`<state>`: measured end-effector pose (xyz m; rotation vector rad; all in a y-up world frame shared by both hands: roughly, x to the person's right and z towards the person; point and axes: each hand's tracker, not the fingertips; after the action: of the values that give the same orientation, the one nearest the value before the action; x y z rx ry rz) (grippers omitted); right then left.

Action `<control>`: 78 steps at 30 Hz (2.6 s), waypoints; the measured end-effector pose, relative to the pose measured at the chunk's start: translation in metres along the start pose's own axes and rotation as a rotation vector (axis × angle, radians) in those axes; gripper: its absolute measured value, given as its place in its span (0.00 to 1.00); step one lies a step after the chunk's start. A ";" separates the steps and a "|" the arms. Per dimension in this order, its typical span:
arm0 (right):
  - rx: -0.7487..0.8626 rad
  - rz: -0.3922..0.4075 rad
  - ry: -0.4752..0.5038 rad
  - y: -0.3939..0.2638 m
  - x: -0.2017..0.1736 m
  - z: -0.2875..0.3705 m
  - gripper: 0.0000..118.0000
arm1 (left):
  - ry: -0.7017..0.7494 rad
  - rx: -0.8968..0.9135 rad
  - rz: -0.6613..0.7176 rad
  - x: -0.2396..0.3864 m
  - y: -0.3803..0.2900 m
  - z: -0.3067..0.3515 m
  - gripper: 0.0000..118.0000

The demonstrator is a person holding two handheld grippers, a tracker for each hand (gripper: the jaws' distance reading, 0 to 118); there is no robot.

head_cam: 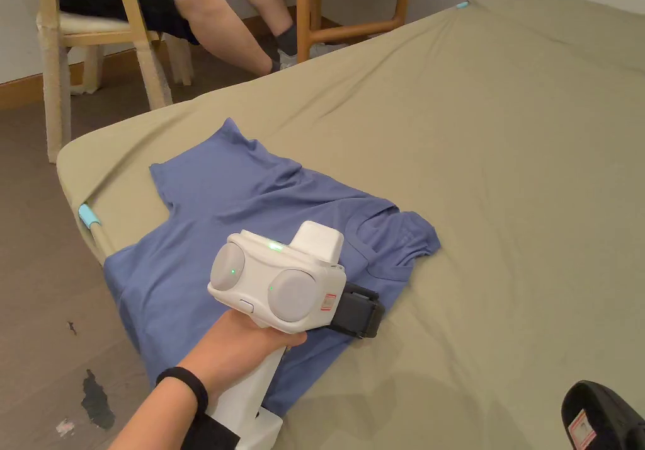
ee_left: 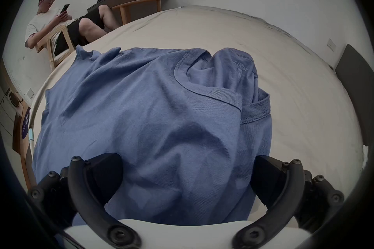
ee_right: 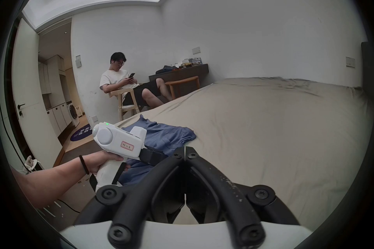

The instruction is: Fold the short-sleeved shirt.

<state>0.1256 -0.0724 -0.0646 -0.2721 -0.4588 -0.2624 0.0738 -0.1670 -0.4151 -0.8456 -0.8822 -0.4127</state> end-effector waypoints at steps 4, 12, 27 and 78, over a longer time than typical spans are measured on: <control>-0.012 0.001 -0.006 -0.003 0.002 0.008 0.00 | 0.029 0.090 0.025 0.002 0.001 0.021 0.41; -0.010 0.009 -0.026 -0.002 0.006 0.030 0.00 | 0.056 0.118 0.283 -0.018 0.009 0.026 0.06; 0.136 -0.066 -0.445 0.010 0.069 0.177 0.00 | -0.177 0.406 0.708 0.071 0.058 0.084 0.06; 0.272 -0.211 -0.731 -0.031 0.102 0.320 0.00 | -0.582 0.354 -0.250 0.335 -0.128 0.244 0.00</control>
<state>0.0771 -0.0191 0.2652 -0.0421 -1.2403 -0.2991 0.0661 -0.0480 0.0017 -0.5277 -1.5600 -0.2120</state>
